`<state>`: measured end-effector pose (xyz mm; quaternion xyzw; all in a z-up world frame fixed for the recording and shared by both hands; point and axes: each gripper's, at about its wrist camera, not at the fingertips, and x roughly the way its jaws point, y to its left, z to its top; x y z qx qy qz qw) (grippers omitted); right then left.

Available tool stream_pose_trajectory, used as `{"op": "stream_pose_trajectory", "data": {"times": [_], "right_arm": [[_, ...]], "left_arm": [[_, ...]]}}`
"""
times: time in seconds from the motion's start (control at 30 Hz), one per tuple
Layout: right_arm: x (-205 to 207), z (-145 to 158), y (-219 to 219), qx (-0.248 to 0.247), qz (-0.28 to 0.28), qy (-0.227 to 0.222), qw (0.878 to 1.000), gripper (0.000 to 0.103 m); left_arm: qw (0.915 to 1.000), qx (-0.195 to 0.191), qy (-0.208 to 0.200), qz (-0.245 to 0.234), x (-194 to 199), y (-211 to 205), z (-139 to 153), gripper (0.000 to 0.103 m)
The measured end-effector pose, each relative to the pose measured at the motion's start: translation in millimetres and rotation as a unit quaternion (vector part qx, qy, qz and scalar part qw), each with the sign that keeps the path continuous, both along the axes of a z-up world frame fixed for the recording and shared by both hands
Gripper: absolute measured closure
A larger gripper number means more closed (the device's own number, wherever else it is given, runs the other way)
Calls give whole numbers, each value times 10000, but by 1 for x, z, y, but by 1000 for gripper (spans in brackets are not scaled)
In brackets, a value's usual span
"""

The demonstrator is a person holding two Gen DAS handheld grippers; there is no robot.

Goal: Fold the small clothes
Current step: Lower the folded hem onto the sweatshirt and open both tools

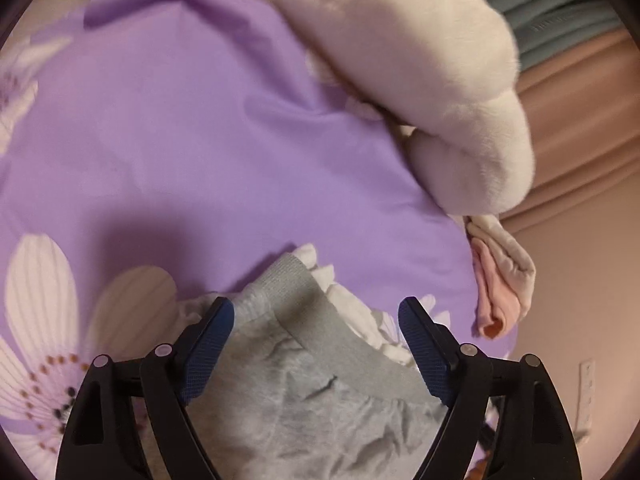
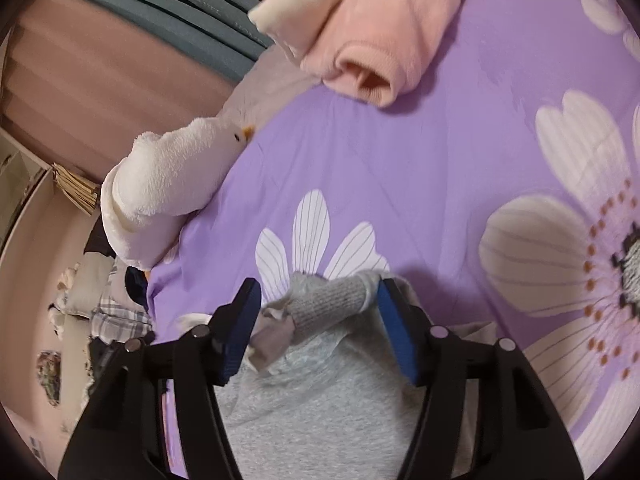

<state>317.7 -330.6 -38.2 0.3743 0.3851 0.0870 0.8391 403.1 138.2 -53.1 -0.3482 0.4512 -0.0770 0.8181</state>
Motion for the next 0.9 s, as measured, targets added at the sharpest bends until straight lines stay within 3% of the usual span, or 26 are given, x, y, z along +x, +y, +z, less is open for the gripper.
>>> {"op": "stream_pose_trajectory", "data": {"times": [0.1, 0.27, 0.4, 0.53, 0.6, 0.8, 0.9], "right_arm": [[-11, 11, -1, -186, 9, -220, 9996, 41], [-36, 29, 10, -1013, 205, -511, 9933, 43], [-65, 28, 34, -1947, 771, -633, 9758, 74], [-94, 14, 56, -2637, 1238, -629, 9546, 79], [-102, 4, 60, -2755, 1317, -548, 9507, 79], [-110, -30, 53, -2696, 1271, -129, 9545, 81], [-114, -41, 51, -2571, 1242, 17, 9584, 81]], "left_arm": [[9987, 442, -121, -220, -11, -6, 11, 20], [9898, 1212, -262, -706, -49, -25, 12, 20], [9799, 1655, -294, -1075, -83, -41, -2, 20], [9648, 2222, -416, -1346, -114, -62, -15, 20], [9630, 2260, -452, -1399, -123, -66, -20, 20], [9609, 2373, -132, -1423, -133, -70, -53, 20], [9550, 2582, -199, -1445, -140, -76, -58, 20]]}}
